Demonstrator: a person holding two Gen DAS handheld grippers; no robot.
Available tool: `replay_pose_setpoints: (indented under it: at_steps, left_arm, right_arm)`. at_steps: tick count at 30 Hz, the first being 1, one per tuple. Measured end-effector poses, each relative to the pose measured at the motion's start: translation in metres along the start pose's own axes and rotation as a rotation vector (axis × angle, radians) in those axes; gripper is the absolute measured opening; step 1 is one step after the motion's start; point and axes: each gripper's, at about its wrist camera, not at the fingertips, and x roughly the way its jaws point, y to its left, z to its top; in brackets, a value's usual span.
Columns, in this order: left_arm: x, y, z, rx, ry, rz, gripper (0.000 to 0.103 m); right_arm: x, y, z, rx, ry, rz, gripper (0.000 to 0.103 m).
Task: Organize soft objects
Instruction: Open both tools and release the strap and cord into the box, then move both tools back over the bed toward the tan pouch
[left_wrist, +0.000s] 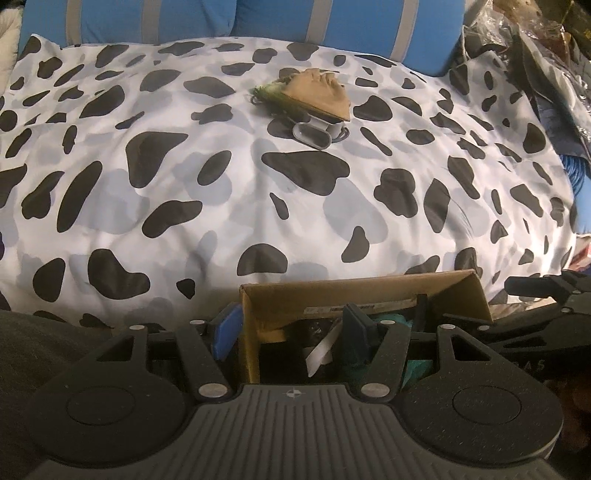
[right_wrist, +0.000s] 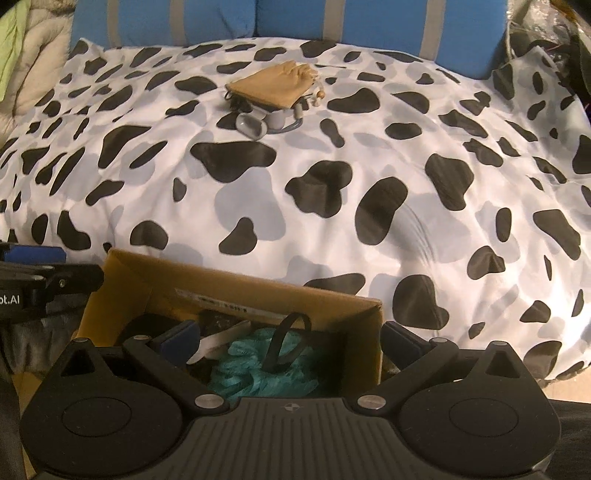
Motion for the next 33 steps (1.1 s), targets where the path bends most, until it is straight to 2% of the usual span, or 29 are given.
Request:
replay_pose_setpoints:
  at_steps: [16, 24, 31, 33]
  left_arm:
    - [-0.001, -0.004, 0.011, 0.01, -0.053, 0.016, 0.06]
    - [0.004, -0.007, 0.025, 0.044, -0.077, 0.022, 0.069]
    - [0.012, -0.011, 0.04, 0.086, -0.112, 0.033, 0.071]
    - [0.015, -0.012, 0.045, 0.105, -0.126, 0.04, 0.075]
  right_arm:
    - [-0.006, -0.019, 0.012, 0.05, -0.08, -0.013, 0.103]
    - [-0.009, -0.032, 0.023, 0.052, -0.146, -0.008, 0.103]
    - [-0.001, -0.049, 0.037, 0.052, -0.169, -0.005, 0.103]
    - [0.0, -0.054, 0.041, 0.057, -0.179, 0.004, 0.103]
